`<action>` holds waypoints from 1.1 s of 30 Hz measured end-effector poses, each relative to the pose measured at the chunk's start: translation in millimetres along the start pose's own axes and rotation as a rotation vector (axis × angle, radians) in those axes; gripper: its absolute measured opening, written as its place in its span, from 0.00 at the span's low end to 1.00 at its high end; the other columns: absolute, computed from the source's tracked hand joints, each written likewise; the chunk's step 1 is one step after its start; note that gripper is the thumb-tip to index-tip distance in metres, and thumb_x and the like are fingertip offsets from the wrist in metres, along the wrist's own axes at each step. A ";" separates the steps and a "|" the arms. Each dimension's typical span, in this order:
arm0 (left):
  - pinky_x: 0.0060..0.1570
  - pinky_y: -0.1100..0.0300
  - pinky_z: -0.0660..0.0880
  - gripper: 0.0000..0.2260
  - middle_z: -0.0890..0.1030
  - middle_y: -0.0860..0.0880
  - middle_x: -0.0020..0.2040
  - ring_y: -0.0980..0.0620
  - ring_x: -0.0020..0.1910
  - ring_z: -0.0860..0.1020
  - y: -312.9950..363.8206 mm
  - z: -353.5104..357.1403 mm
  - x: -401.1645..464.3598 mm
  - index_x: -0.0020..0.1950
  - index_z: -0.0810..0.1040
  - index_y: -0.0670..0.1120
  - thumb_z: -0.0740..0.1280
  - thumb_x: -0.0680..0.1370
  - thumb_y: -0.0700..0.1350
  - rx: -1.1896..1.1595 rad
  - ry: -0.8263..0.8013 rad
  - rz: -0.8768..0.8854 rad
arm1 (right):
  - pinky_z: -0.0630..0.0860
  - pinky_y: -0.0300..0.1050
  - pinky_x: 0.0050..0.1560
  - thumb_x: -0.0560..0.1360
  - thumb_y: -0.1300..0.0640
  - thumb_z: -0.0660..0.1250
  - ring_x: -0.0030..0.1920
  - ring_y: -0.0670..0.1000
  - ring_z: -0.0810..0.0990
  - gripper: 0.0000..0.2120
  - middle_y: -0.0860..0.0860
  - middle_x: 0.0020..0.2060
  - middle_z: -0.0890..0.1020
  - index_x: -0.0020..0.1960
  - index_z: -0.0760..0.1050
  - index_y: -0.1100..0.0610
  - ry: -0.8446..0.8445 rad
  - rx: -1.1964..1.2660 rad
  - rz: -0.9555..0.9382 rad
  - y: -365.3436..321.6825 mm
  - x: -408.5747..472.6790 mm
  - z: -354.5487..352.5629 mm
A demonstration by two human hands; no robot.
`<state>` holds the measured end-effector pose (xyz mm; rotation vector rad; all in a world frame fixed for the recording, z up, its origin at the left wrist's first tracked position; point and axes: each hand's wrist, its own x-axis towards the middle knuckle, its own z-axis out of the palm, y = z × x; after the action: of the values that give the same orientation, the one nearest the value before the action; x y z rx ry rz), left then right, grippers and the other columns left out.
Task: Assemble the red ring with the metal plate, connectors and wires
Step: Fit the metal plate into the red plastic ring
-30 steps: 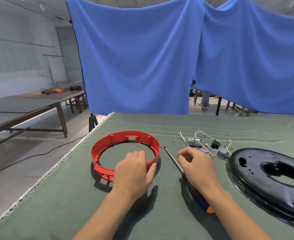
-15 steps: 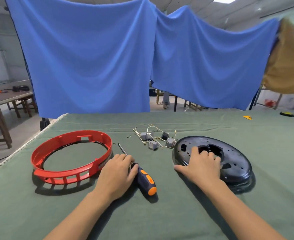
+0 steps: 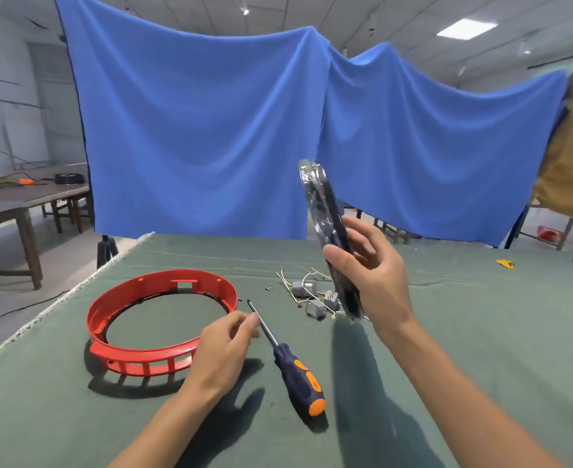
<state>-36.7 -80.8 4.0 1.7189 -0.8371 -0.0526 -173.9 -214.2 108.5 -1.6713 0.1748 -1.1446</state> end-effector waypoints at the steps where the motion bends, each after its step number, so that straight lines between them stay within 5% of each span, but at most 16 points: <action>1: 0.41 0.51 0.76 0.12 0.82 0.48 0.38 0.50 0.38 0.78 1.0 -2.7 -0.9 0.41 0.80 0.44 0.61 0.80 0.45 -0.095 -0.006 -0.042 | 0.78 0.43 0.52 0.64 0.53 0.74 0.49 0.48 0.82 0.24 0.49 0.50 0.84 0.59 0.77 0.54 0.002 0.137 0.051 0.2 2.5 2.1; 4: 0.35 0.51 0.78 0.11 0.84 0.45 0.43 0.50 0.38 0.80 7.7 -4.5 -0.8 0.46 0.80 0.44 0.60 0.80 0.46 -0.423 -0.030 -0.190 | 0.77 0.51 0.56 0.68 0.48 0.71 0.53 0.54 0.79 0.21 0.53 0.50 0.82 0.58 0.79 0.56 -0.018 0.554 0.210 8.4 6.6 1.7; 7: 0.34 0.51 0.80 0.10 0.84 0.42 0.47 0.46 0.40 0.83 18.3 3.3 1.0 0.53 0.77 0.45 0.59 0.80 0.47 -0.683 -0.078 -0.308 | 0.68 0.55 0.68 0.73 0.45 0.64 0.62 0.56 0.77 0.21 0.57 0.61 0.80 0.60 0.80 0.56 -0.034 0.927 0.354 21.9 7.4 -3.6; 12: 0.29 0.52 0.79 0.09 0.84 0.38 0.45 0.39 0.41 0.83 25.2 6.0 3.3 0.58 0.72 0.42 0.59 0.81 0.45 -0.888 -0.078 -0.310 | 0.64 0.59 0.69 0.65 0.44 0.71 0.64 0.60 0.76 0.32 0.62 0.65 0.76 0.63 0.77 0.60 -0.024 1.100 0.502 49.9 2.7 0.0; 16: 0.32 0.52 0.79 0.11 0.83 0.37 0.46 0.40 0.37 0.83 23.2 0.6 6.1 0.62 0.70 0.41 0.59 0.81 0.42 -0.910 0.009 -0.286 | 0.66 0.59 0.66 0.65 0.44 0.70 0.60 0.62 0.79 0.28 0.62 0.61 0.79 0.57 0.81 0.63 -0.015 1.110 0.582 68.7 -2.5 1.6; 20: 0.36 0.54 0.80 0.11 0.84 0.37 0.48 0.40 0.39 0.83 23.3 -3.8 5.9 0.62 0.71 0.42 0.61 0.80 0.42 -0.914 0.020 -0.240 | 0.65 0.56 0.69 0.62 0.47 0.72 0.63 0.58 0.77 0.32 0.58 0.62 0.79 0.63 0.77 0.60 0.002 1.074 0.616 78.2 -3.8 -2.1; 25: 0.36 0.56 0.80 0.14 0.85 0.41 0.46 0.43 0.38 0.83 23.9 -9.9 6.6 0.64 0.70 0.44 0.64 0.79 0.40 -0.939 0.127 -0.171 | 0.78 0.55 0.55 0.66 0.36 0.65 0.54 0.55 0.83 0.32 0.56 0.53 0.84 0.57 0.81 0.60 0.051 0.894 0.623 81.8 -3.2 -8.6; 29: 0.37 0.55 0.80 0.20 0.85 0.44 0.43 0.46 0.39 0.83 19.9 -19.0 7.5 0.70 0.67 0.45 0.64 0.78 0.38 -0.891 0.214 -0.172 | 0.81 0.44 0.34 0.74 0.56 0.65 0.38 0.50 0.84 0.12 0.53 0.43 0.85 0.56 0.77 0.58 0.045 0.452 0.578 86.7 -8.8 -3.5; 33: 0.41 0.55 0.81 0.17 0.85 0.43 0.44 0.47 0.39 0.83 16.0 -26.3 6.1 0.67 0.71 0.42 0.63 0.78 0.36 -0.871 0.227 -0.164 | 0.80 0.44 0.32 0.76 0.65 0.63 0.37 0.53 0.85 0.08 0.54 0.44 0.86 0.54 0.77 0.58 0.045 0.352 0.574 91.0 -15.7 2.8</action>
<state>-28.5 -63.6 28.9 0.9380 -0.3985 -0.2849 -143.7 -242.4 25.9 -1.1742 0.4255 -0.7247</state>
